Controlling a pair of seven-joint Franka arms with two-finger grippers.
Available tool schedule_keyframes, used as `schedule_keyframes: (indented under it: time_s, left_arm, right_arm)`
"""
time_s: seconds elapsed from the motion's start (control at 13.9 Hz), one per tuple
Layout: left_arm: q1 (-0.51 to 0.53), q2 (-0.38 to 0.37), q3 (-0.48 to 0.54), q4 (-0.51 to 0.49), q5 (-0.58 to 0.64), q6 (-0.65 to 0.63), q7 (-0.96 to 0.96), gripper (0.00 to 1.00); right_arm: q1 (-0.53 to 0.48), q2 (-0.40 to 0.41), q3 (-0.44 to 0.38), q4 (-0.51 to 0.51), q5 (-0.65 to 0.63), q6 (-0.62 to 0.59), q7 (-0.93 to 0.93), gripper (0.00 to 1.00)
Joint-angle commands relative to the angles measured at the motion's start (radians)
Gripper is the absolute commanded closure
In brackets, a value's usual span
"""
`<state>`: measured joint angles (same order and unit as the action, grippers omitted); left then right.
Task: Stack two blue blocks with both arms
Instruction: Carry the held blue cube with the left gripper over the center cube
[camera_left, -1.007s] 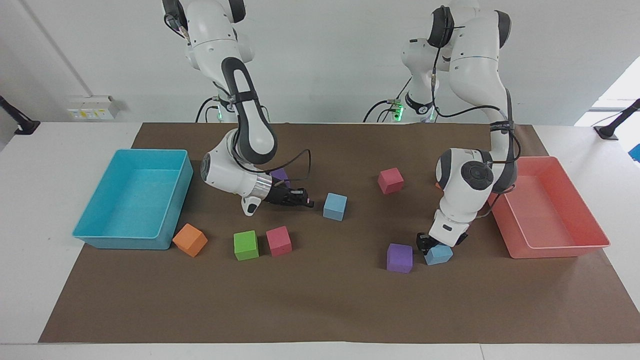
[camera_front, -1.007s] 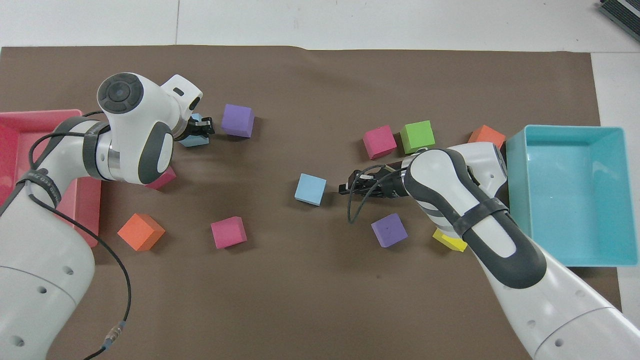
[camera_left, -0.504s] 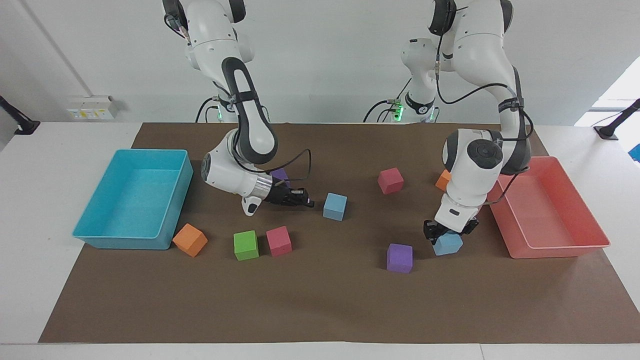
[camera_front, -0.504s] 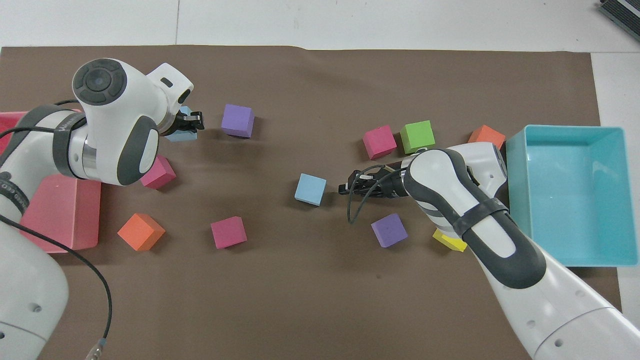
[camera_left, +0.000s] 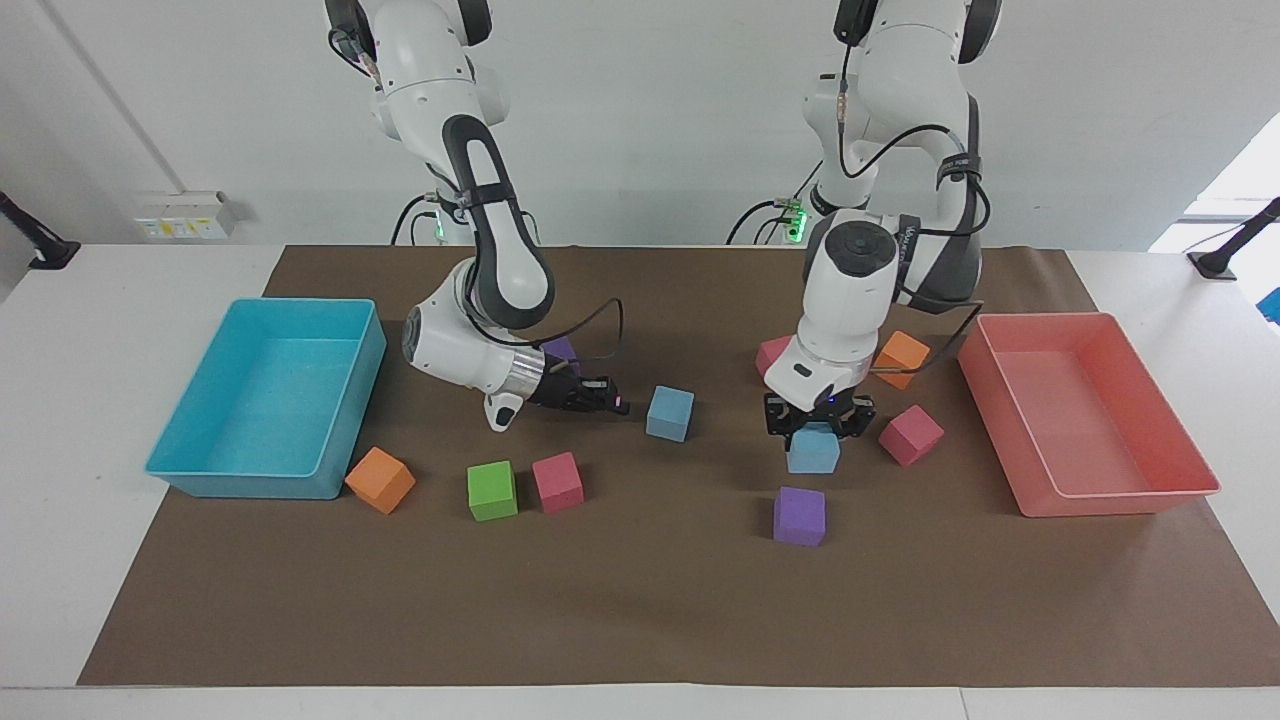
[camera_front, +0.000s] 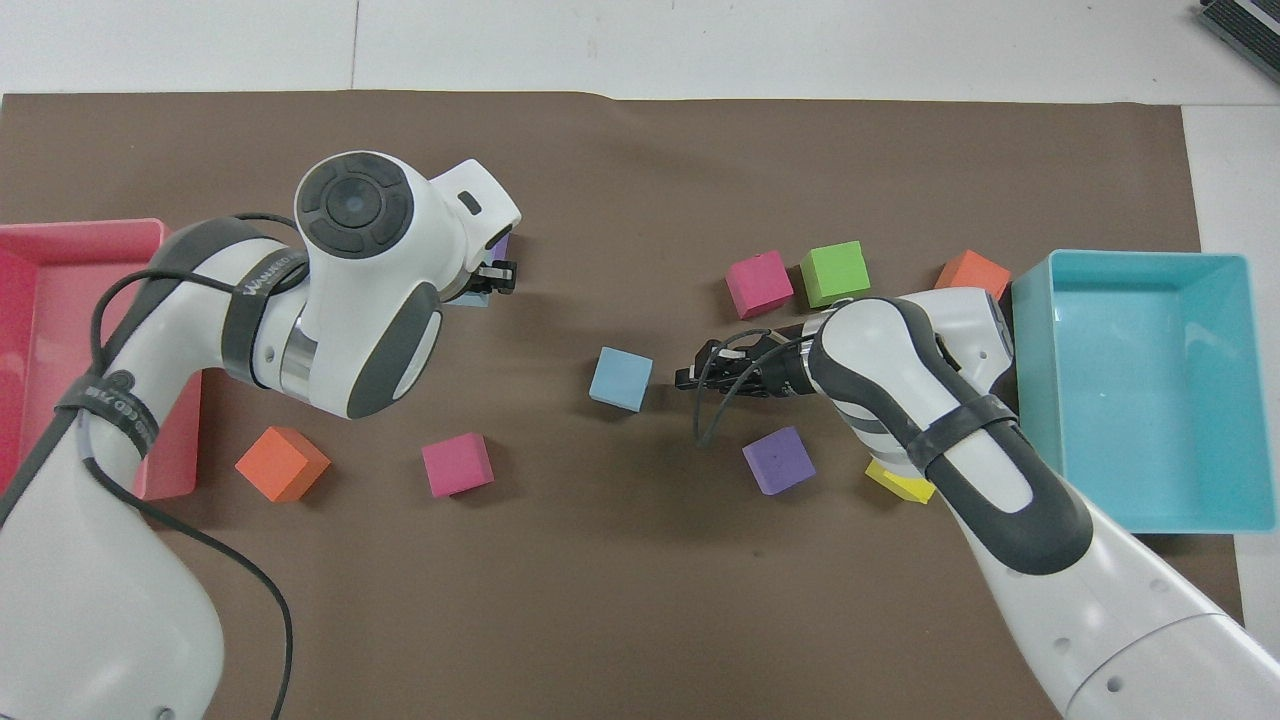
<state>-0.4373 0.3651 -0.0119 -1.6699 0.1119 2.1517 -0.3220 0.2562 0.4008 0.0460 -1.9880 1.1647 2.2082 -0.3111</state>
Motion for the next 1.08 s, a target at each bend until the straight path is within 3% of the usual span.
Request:
schedule_keyframes:
  time_s: [0.0, 0.36, 1.01]
  left_arm:
    - [-0.069, -0.009, 0.010, -0.005, 0.017, -0.004, -0.018, 0.82]
    - [-0.175, 0.000, 0.013, -0.010, -0.011, 0.003, -0.086, 0.82]
    - [-0.270, 0.037, 0.010, -0.039, -0.012, 0.037, -0.196, 0.79]
  right_arm:
    - [-0.003, 0.010, 0.006, -0.005, 0.046, 0.007, -0.048, 1.00]
    - [0.000, 0.010, 0.006, -0.005, 0.046, 0.010, -0.048, 1.00]
    - [-0.002, 0.010, 0.006, -0.005, 0.046, 0.007, -0.046, 1.00]
